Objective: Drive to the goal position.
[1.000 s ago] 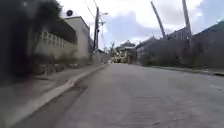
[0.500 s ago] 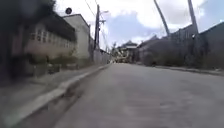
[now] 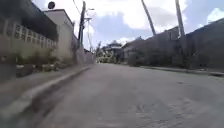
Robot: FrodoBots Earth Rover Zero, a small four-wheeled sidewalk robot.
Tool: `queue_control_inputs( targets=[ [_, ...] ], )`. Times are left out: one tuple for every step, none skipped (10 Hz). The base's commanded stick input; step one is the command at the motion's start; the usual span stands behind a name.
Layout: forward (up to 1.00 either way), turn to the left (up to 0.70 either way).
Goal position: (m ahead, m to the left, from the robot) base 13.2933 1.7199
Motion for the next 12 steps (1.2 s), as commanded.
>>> queue_control_inputs(
  targets=[
    [1.00,0.00],
    [1.00,0.00],
    [1.00,0.00],
    [1.00,0.00],
    [1.00,0.00],
    [1.00,0.00],
    [1.00,0.00],
    [1.00,0.00],
    [1.00,0.00],
    [1.00,0.00],
    [1.00,0.00],
    [1.00,0.00]
  ],
)
